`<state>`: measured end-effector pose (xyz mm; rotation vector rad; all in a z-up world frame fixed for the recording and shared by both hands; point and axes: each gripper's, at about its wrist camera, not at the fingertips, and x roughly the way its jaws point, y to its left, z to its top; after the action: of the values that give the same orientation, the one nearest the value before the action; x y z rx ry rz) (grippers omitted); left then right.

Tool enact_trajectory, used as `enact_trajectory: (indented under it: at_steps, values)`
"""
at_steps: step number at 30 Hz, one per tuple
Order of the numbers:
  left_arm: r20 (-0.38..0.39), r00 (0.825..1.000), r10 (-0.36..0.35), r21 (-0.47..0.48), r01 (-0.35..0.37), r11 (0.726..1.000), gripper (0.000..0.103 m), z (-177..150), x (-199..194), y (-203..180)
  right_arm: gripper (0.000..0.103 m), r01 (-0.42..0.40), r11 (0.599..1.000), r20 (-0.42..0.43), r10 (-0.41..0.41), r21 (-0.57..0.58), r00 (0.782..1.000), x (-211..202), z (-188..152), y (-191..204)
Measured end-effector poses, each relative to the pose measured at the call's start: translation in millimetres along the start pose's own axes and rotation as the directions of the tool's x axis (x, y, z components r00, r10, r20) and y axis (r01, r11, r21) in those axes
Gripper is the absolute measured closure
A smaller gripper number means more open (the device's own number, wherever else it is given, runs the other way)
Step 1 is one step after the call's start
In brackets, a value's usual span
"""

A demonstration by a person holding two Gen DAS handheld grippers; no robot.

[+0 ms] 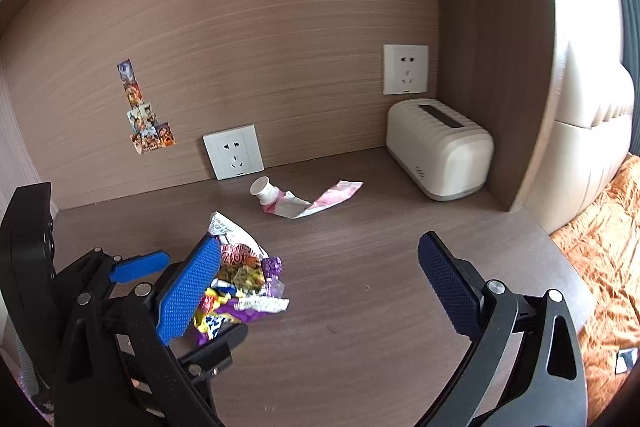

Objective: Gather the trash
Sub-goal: 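Grasp the purple snack wrapper with the left tool while the right tool grasps the white bottle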

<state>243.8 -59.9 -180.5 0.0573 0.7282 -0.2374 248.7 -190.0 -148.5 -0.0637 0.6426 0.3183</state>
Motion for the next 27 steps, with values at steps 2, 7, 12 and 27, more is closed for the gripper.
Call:
enact_trajectory:
  at_steps: [2, 7, 12, 27]
  values:
    - [-0.012, 1.0, 0.003, -0.012, -0.003, 1.0, 0.005, 0.3, 8.1, 9.3, 0.005, -0.013, 1.0, -0.009, 0.013, -0.018, 1.0, 18.6, 4.6, 5.5]
    - [-0.017, 1.0, 0.011, -0.015, -0.011, 1.0, 0.005, 6.6, 20.6, 28.1, 0.005, -0.052, 0.996, -0.018, 0.051, -0.068, 0.999, 70.8, 21.4, 22.5]
    - [-0.036, 0.999, 0.002, -0.028, -0.003, 1.0, 0.008, 14.3, 34.9, 44.5, 0.005, -0.099, 0.986, -0.077, 0.089, -0.136, 0.993, 124.0, 37.5, 41.1]
    - [-0.056, 0.997, -0.061, 0.054, 0.064, 0.997, 0.061, 32.0, 62.4, 51.3, 0.052, -0.188, 0.974, -0.298, 0.144, -0.124, 0.943, 215.9, 35.2, 48.8]
